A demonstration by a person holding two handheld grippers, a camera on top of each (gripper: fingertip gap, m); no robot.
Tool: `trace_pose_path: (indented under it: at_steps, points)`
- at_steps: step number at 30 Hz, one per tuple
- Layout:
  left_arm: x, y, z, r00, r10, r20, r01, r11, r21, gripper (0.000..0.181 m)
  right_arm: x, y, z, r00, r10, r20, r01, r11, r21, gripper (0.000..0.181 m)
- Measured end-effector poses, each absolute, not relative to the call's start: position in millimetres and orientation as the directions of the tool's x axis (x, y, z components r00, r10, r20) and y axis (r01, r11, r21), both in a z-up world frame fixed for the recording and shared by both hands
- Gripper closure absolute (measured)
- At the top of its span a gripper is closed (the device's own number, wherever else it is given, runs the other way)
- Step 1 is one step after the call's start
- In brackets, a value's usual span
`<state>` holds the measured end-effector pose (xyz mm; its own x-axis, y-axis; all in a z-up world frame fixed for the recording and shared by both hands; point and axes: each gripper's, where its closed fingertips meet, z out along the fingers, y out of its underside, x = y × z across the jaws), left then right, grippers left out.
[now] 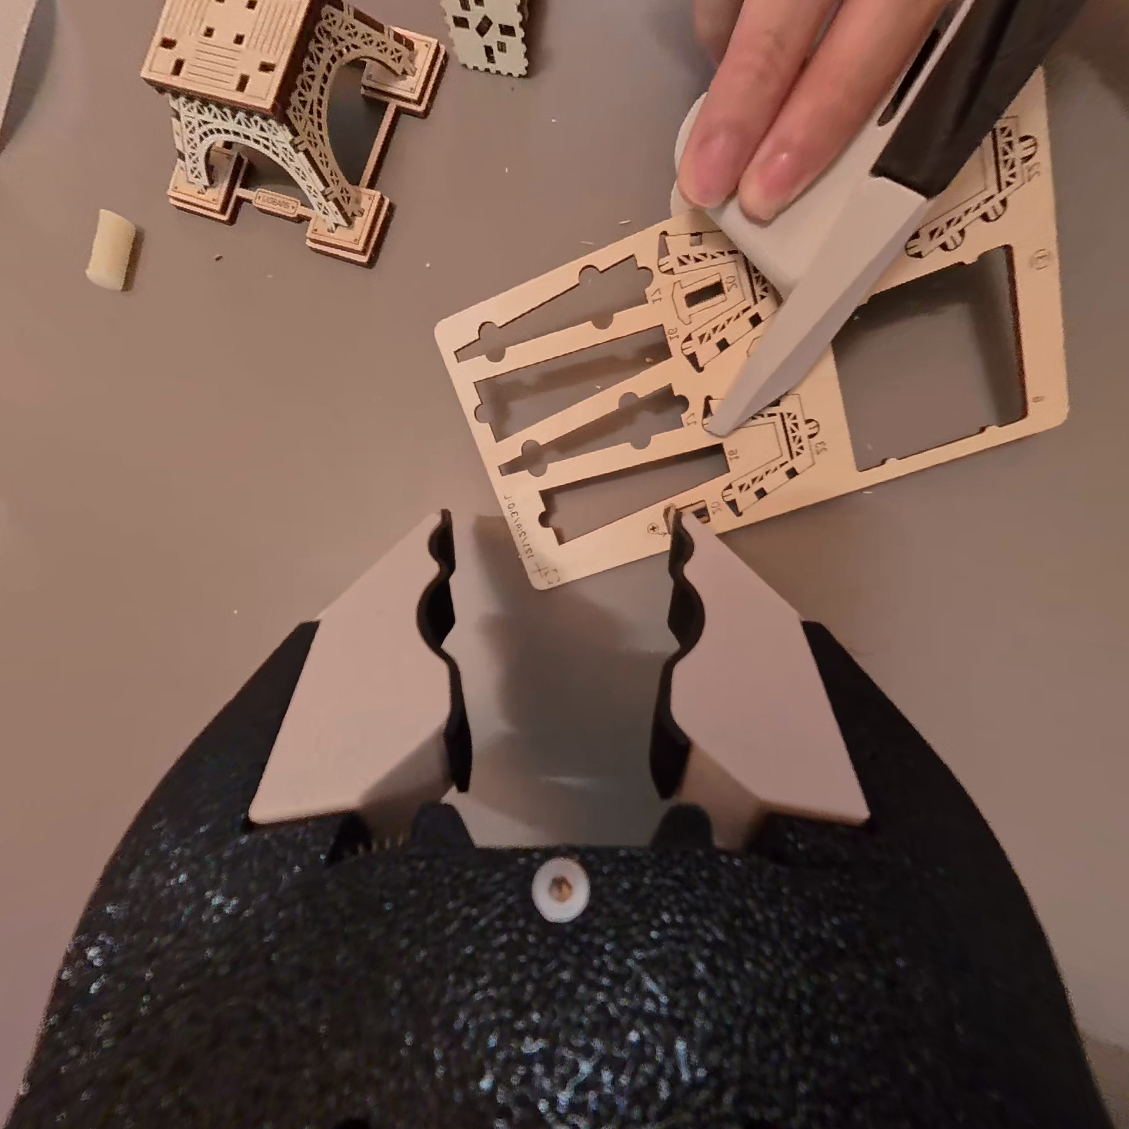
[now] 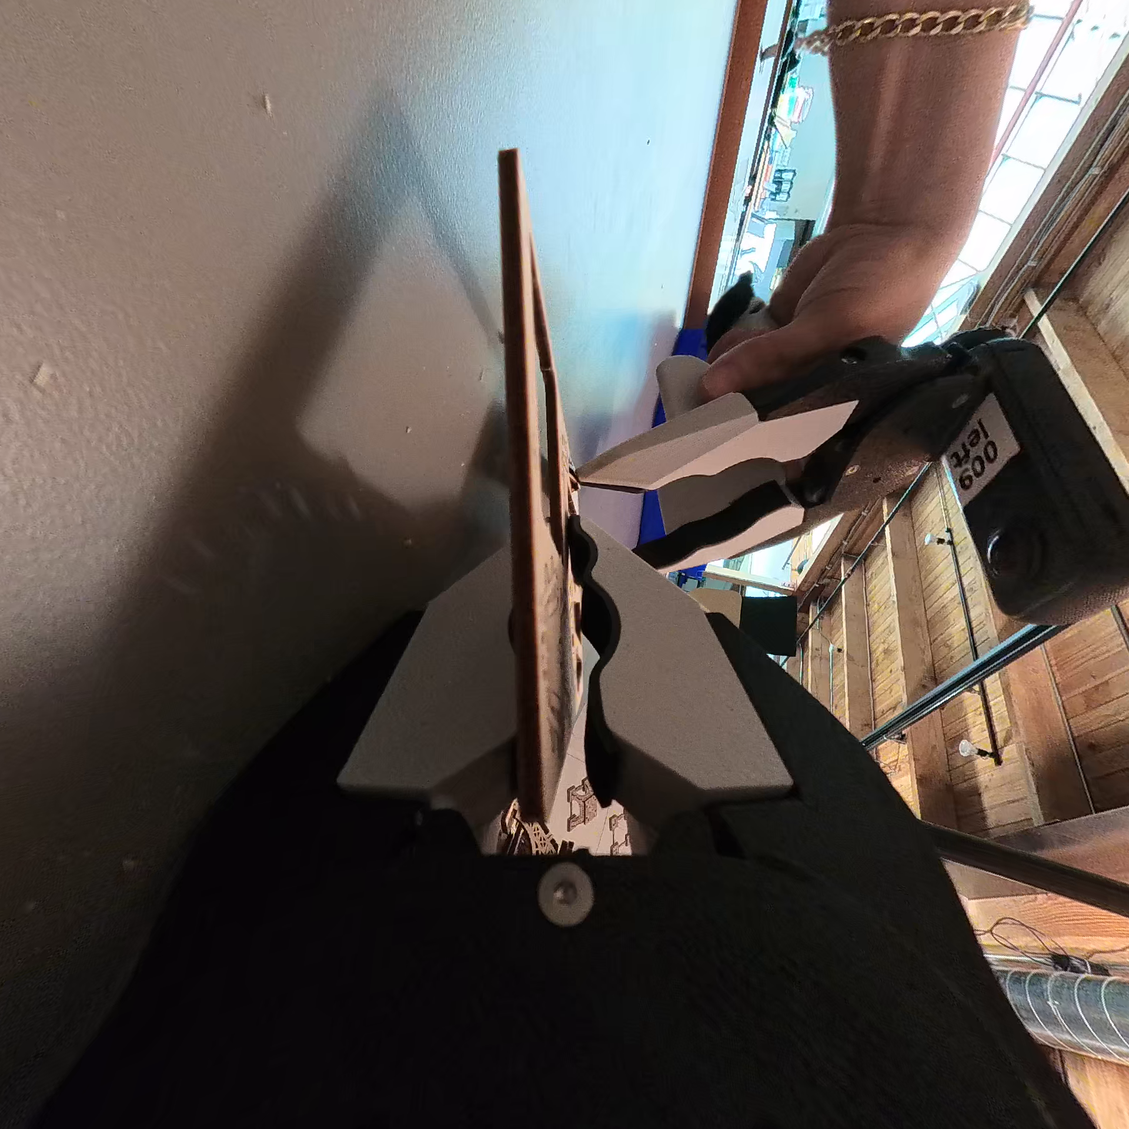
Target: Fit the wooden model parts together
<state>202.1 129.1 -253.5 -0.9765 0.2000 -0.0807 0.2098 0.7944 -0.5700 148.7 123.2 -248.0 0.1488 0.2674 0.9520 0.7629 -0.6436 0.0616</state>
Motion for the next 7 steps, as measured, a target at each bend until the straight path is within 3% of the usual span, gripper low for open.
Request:
trace_pose_path:
  at_steps: [7]
  points:
    - [200.2,128.1,-258.8,-0.967,0.237,-0.092,0.252,0.844,-0.474,0.123,150.1,122.0,-251.1,0.17,0.275,0.946,0.754,-0.654,0.055,0.181]
